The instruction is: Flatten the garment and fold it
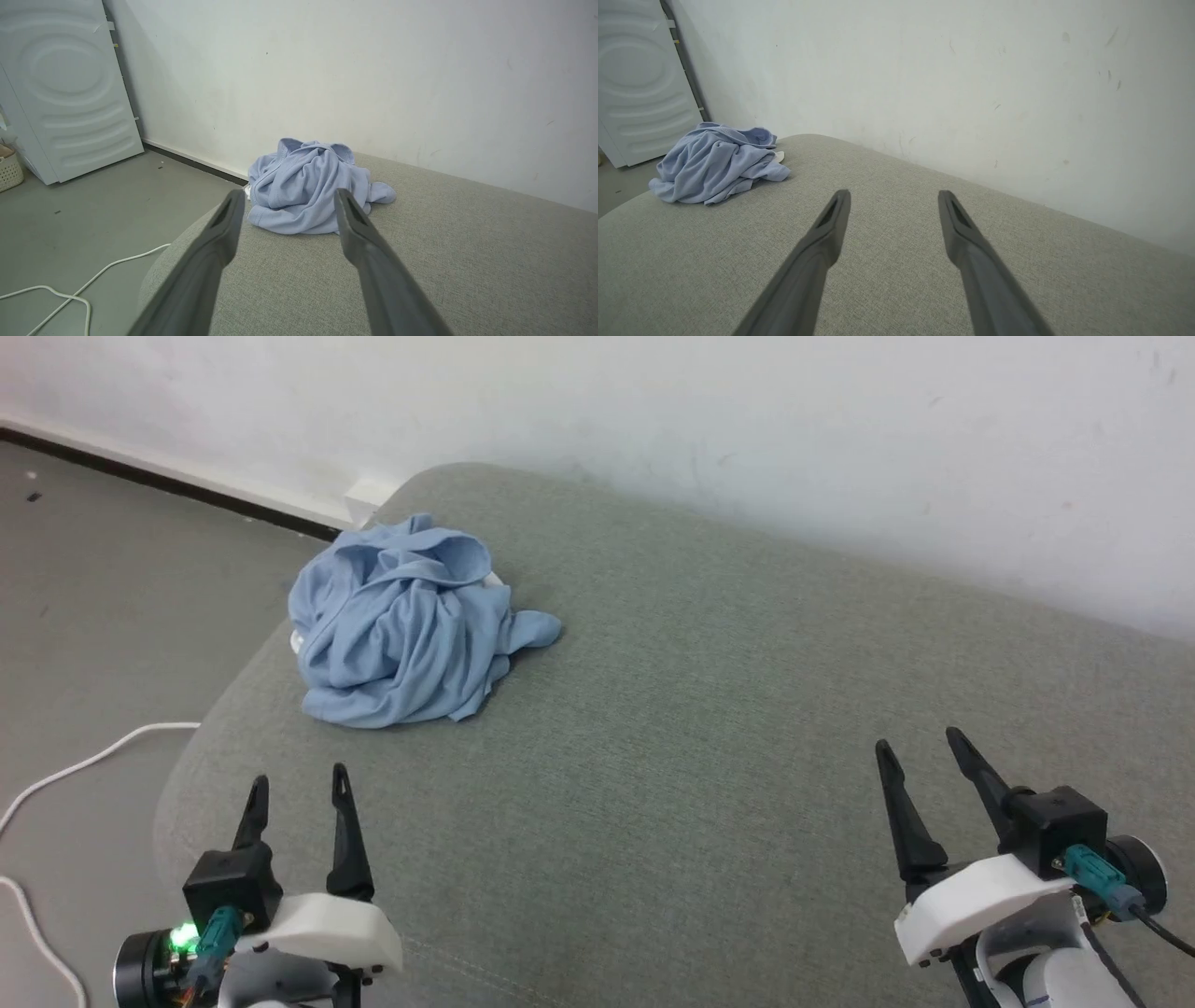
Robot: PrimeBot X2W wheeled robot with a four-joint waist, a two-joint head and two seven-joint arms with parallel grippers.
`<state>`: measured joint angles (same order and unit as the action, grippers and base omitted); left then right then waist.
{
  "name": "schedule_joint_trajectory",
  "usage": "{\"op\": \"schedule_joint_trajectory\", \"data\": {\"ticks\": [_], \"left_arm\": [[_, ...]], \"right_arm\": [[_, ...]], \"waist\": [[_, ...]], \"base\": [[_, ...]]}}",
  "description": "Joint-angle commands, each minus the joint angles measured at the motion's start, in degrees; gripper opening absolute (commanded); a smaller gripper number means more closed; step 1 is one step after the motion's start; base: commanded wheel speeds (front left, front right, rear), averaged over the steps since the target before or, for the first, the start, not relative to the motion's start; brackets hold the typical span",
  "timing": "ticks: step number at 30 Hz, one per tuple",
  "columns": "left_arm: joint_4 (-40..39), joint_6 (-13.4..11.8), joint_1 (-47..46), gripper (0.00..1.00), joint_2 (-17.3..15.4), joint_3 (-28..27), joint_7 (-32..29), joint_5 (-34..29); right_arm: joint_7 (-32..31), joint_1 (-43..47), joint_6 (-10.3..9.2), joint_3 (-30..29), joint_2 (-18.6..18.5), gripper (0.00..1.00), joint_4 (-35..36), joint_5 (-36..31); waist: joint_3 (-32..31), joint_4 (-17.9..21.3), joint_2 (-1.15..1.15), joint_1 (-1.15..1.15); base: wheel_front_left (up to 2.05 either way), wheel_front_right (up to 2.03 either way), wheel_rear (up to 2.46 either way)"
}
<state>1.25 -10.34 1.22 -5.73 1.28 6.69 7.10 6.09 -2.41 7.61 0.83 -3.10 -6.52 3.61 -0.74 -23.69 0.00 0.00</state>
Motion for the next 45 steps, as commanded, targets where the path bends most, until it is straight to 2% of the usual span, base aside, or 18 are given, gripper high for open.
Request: {"op": "schedule_joint_trajectory", "data": {"ticks": [1, 37, 42, 45], "left_arm": [[0.06, -0.56, 0.94, 1.0, -0.47, 0.05, 0.57, 0.48], [0.2, -6.18, 1.7, 1.0, -2.72, 1.26, 3.85, 4.58], [1.2, -5.36, -1.52, 1.0, -3.99, 1.84, 3.48, 5.56], [3.43, -3.73, -6.56, 1.0, -4.95, 1.87, 2.51, 7.37]], "right_arm": [[0.39, -0.93, -0.08, 0.24, 0.14, 1.0, -0.32, 0.41], [2.84, -1.89, -0.11, 0.85, 0.21, 1.0, -2.67, 2.05], [2.77, -1.9, -0.12, 0.72, 0.22, 1.0, -2.59, 1.88], [2.18, -2.84, -0.12, 0.97, 0.22, 1.0, -1.87, 1.14]], "waist": [[-0.02, -0.68, 0.0, 0.0], [0.34, -10.83, 0.0, 0.0], [1.25, -11.36, 0.0, 0.0], [3.69, -10.47, 0.0, 0.0]], "base": [[0.0, 0.0, 0.0], [0.0, 0.0, 0.0], [0.0, 0.0, 0.0], [0.0, 0.0, 0.0]]}}
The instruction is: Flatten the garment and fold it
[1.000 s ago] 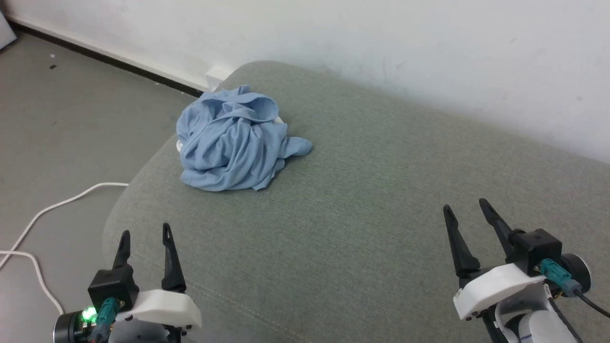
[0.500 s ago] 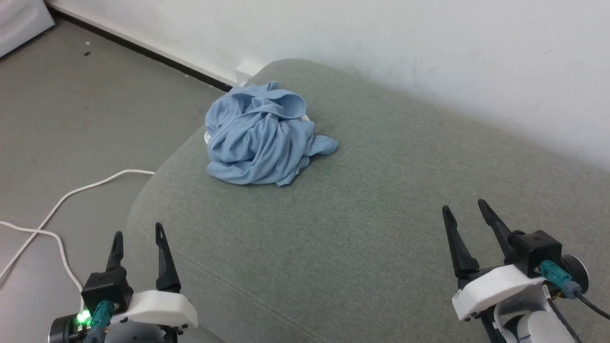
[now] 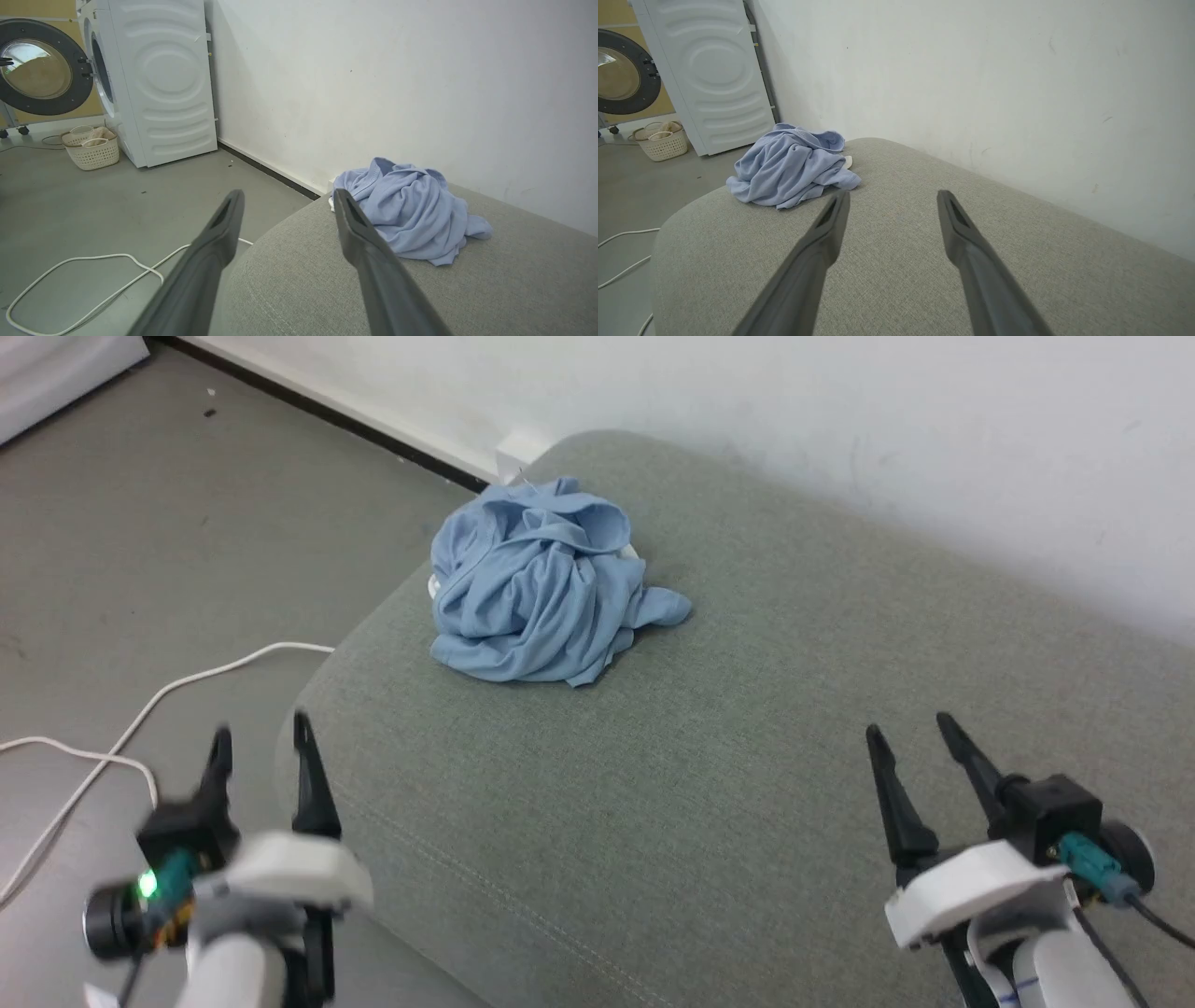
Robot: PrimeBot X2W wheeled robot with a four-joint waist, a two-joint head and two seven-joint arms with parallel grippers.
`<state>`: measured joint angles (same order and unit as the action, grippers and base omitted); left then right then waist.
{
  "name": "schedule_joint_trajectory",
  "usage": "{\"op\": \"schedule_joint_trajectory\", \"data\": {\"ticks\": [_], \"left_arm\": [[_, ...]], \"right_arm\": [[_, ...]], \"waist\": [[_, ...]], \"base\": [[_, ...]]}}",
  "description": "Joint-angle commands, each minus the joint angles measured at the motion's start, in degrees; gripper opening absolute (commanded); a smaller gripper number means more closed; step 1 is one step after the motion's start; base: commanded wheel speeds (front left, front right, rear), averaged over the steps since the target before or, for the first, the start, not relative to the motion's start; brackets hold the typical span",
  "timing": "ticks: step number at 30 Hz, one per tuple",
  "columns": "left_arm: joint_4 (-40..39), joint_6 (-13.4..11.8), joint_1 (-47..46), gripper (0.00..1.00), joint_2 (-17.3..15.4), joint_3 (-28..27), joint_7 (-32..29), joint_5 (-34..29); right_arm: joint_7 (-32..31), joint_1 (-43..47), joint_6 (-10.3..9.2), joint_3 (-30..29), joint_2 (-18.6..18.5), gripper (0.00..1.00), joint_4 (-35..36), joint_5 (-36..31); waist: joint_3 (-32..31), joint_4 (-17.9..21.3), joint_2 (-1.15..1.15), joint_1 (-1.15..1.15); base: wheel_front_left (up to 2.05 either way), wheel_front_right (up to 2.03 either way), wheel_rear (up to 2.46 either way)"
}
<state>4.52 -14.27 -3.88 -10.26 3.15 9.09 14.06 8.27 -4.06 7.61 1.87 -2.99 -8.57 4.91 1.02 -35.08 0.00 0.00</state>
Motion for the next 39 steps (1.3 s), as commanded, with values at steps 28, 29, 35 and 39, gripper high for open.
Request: {"op": "schedule_joint_trajectory", "data": {"ticks": [28, 29, 35, 39], "left_arm": [[37.14, 12.6, -41.84, 1.0, -9.61, -9.86, -28.14, 22.97], [37.33, 12.27, -41.7, 1.0, -9.63, -9.99, -29.93, 23.54], [37.75, 11.02, -39.21, 1.0, -9.48, -8.6, -41.72, 25.4], [34.56, 10.05, -36.36, 0.45, -9.67, -7.39, -48.06, 25.84]], "right_arm": [[-0.23, -13.45, -0.12, -1.72, 0.12, 1.0, 7.79, -5.58], [-0.05, -13.53, -0.12, -1.73, 0.12, 1.0, 7.57, -5.5], [0.67, -13.7, -0.12, -1.43, 0.12, 1.0, 6.11, -4.89], [1.32, -13.27, -0.12, -1.25, 0.12, 1.0, 4.62, -4.09]], "waist": [[34.04, 24.76, 0.0, 0.0], [33.98, 24.86, 0.0, 0.0], [32.17, 24.81, 0.0, 0.0], [28.99, 24.58, 0.0, 0.0]], "base": [[0.0, 0.0, 0.0], [0.0, 0.0, 0.0], [0.0, 0.0, 0.0], [0.0, 0.0, 0.0]]}}
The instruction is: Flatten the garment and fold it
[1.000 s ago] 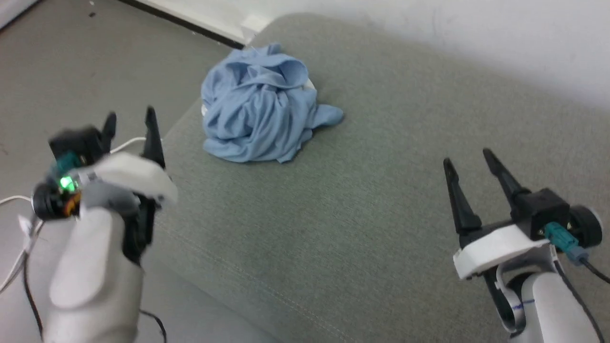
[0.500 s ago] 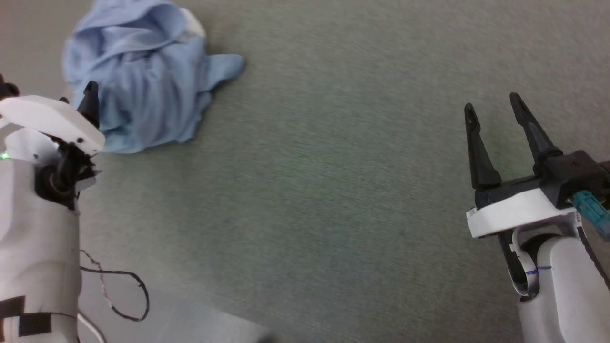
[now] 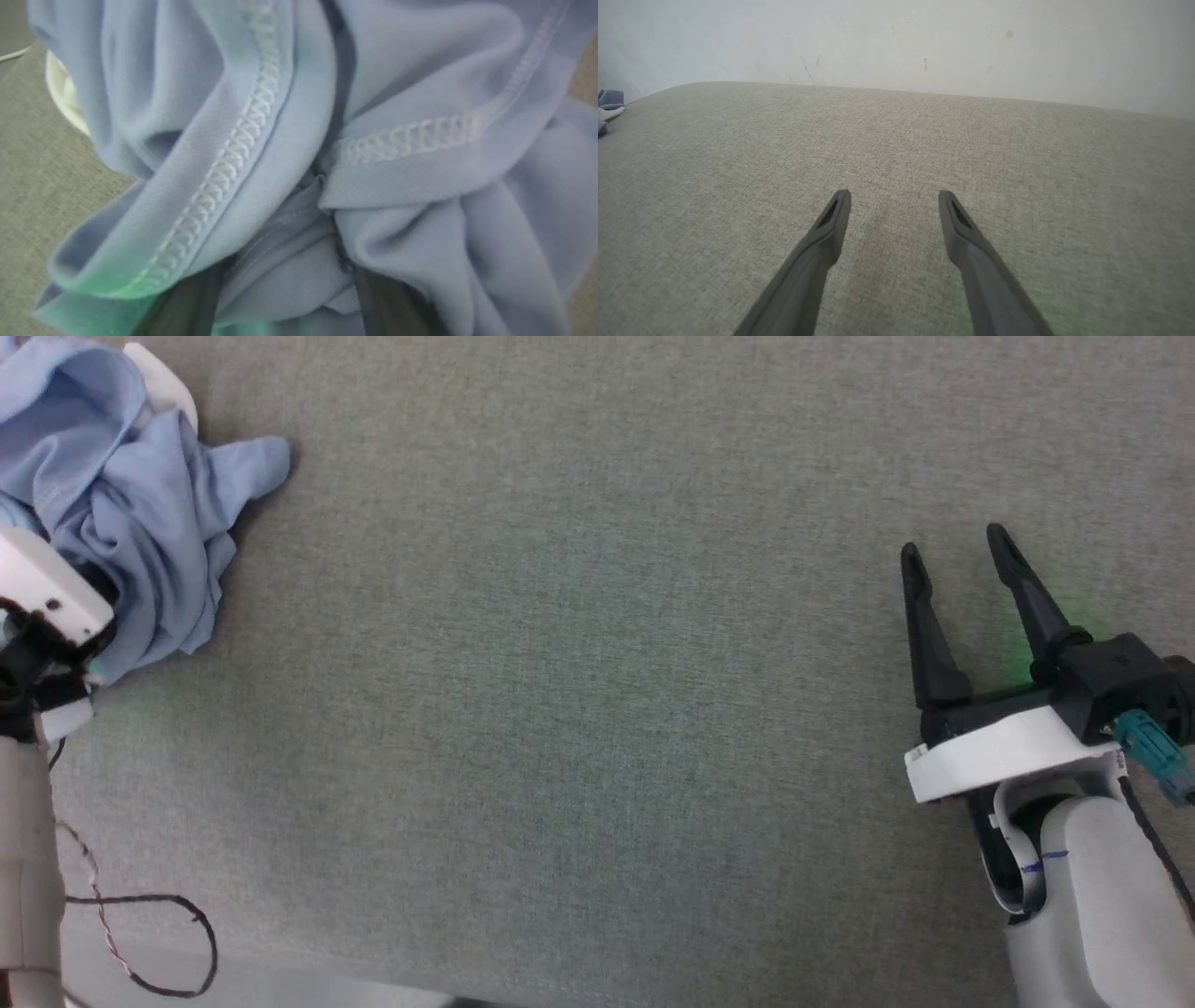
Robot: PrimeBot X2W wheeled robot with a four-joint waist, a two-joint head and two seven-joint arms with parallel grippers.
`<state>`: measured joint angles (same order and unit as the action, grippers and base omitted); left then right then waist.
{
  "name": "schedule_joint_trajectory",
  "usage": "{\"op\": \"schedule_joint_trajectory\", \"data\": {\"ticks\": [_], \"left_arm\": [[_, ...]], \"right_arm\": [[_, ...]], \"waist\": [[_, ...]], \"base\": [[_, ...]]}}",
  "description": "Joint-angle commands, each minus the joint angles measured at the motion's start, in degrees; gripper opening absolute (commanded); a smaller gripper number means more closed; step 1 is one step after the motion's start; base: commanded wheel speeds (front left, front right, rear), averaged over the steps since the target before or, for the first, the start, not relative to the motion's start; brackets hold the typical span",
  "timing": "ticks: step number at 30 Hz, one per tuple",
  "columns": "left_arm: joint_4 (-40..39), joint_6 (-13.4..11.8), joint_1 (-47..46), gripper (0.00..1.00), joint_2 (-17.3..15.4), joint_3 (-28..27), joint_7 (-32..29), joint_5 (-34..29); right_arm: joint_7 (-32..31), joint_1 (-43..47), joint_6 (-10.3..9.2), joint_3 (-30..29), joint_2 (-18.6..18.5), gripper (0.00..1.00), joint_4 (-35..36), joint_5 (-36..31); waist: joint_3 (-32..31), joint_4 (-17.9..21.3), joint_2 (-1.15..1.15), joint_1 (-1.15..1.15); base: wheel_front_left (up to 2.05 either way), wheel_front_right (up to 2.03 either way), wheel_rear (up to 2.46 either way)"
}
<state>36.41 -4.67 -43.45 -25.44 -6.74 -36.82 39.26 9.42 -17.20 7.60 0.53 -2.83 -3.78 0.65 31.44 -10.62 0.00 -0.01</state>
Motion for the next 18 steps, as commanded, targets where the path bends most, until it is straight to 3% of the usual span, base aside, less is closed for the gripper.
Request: {"op": "schedule_joint_trajectory", "data": {"ticks": [1, 2, 12, 18], "left_arm": [[1.07, 0.27, 3.89, 0.12, 4.72, 2.76, -1.79, -0.11], [-0.86, 0.02, 4.42, 0.0, 3.67, 2.78, 0.18, -1.31], [-14.53, -2.67, 3.98, 0.0, -4.26, 2.07, 32.96, -15.6], [-21.44, -1.03, 0.0, 0.0, -4.72, 6.36, 41.41, -20.47]], "right_arm": [[0.33, 0.03, -0.11, 0.12, -0.05, 1.0, -0.54, 0.41], [0.49, 0.14, -0.11, 0.16, -0.05, 1.0, -0.94, 0.6], [2.33, 2.74, -0.11, 0.0, -0.05, 1.0, -5.3, 3.54], [2.98, 4.99, -0.11, -0.45, -0.05, 1.0, -7.28, 5.14]], "waist": [[-2.33, 0.15, 0.0, 0.01], [-3.35, 0.24, 0.0, 0.01], [-15.81, 3.26, 0.0, 0.01], [-21.73, 6.95, 0.0, 0.01]], "base": [[0.0, 0.0, 0.0], [0.0, 0.0, 0.0], [0.0, 0.0, 0.0], [0.0, 0.0, 0.0]]}}
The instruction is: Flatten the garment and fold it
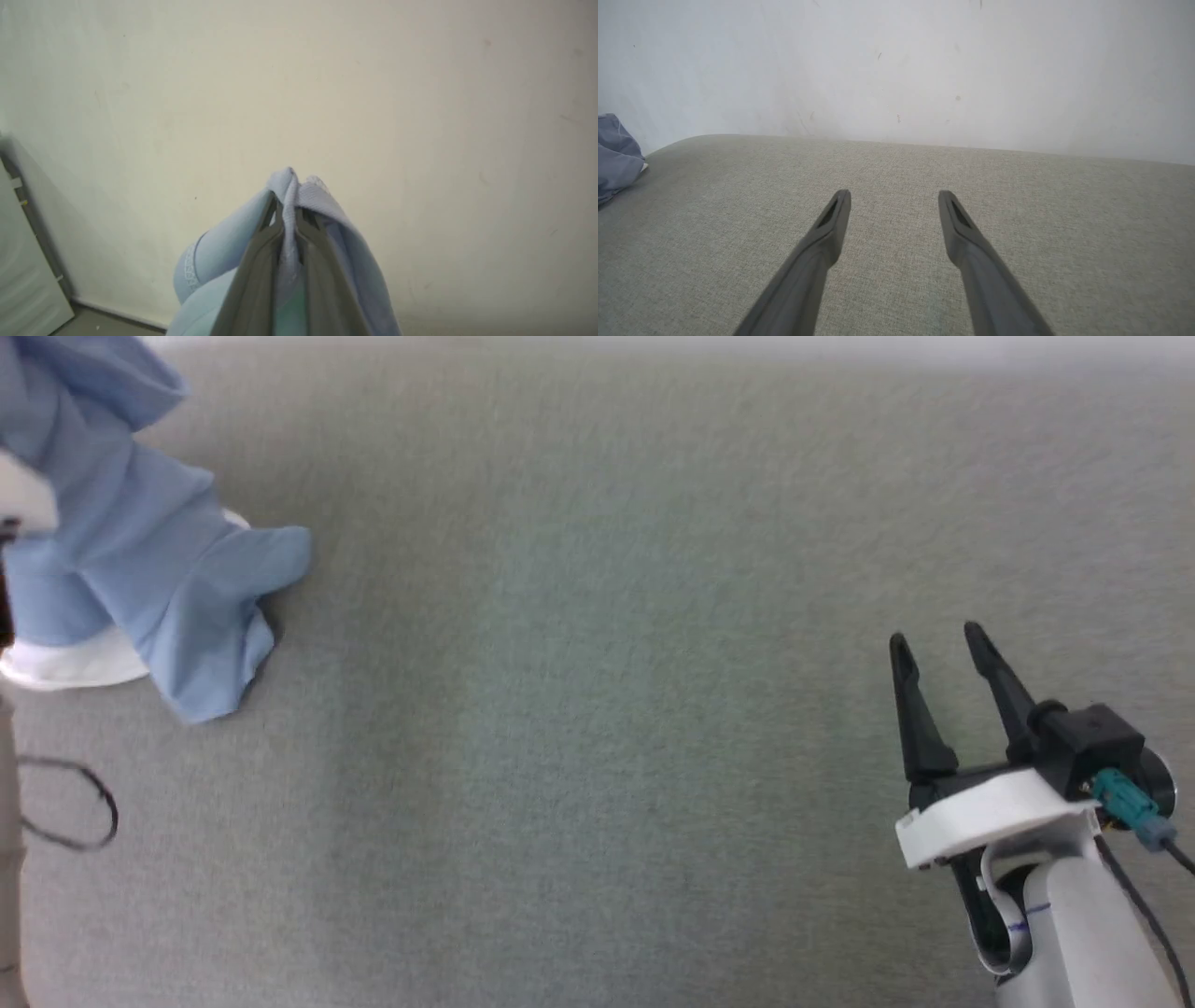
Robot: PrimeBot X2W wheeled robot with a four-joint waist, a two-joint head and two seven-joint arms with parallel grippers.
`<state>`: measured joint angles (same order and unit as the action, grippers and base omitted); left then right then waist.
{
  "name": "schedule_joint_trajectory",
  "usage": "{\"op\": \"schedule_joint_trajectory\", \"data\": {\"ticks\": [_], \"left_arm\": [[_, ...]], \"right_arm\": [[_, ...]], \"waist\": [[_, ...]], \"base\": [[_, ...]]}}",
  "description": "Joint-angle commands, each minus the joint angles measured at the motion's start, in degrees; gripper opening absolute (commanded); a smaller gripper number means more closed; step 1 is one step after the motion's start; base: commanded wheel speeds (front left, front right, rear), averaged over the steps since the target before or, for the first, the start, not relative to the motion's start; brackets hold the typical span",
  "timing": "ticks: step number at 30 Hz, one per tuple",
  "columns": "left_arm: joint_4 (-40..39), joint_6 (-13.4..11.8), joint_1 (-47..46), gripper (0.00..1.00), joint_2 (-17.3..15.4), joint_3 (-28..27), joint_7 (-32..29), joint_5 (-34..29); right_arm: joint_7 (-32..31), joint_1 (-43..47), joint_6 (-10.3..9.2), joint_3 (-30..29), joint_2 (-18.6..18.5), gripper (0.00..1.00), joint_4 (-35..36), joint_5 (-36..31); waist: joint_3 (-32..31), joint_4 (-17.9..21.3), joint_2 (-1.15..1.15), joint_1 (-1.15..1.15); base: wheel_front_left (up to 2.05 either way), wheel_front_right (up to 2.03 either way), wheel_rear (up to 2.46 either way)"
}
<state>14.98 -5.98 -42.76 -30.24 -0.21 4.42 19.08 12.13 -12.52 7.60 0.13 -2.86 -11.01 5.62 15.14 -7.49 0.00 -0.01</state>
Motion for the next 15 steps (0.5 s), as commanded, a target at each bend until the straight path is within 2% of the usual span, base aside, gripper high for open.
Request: {"op": "schedule_joint_trajectory", "data": {"ticks": [1, 6, 15], "left_arm": [[-1.3, 0.52, -1.46, 0.0, 0.33, 0.73, 1.0, -0.92], [-5.67, 1.74, -5.41, 0.0, 4.07, 5.15, 2.55, -1.52], [-6.35, 3.64, -11.96, 0.0, 14.24, 12.87, 1.37, 0.87]], "right_arm": [[0.33, 0.56, -0.11, -0.07, -0.01, 1.0, -0.16, 0.43], [0.66, 1.26, -0.11, -0.1, -0.01, 1.0, -0.48, 1.35], [0.84, 2.15, -0.11, 0.51, -0.01, 1.0, -1.16, 2.23]], "waist": [[-6.03, 4.6, 0.0, 0.01], [-8.47, 9.08, 0.0, 0.01], [-9.49, 16.98, 0.0, 0.01]], "base": [[0.0, 0.0, 0.0], [0.0, 0.0, 0.0], [0.0, 0.0, 0.0]]}}
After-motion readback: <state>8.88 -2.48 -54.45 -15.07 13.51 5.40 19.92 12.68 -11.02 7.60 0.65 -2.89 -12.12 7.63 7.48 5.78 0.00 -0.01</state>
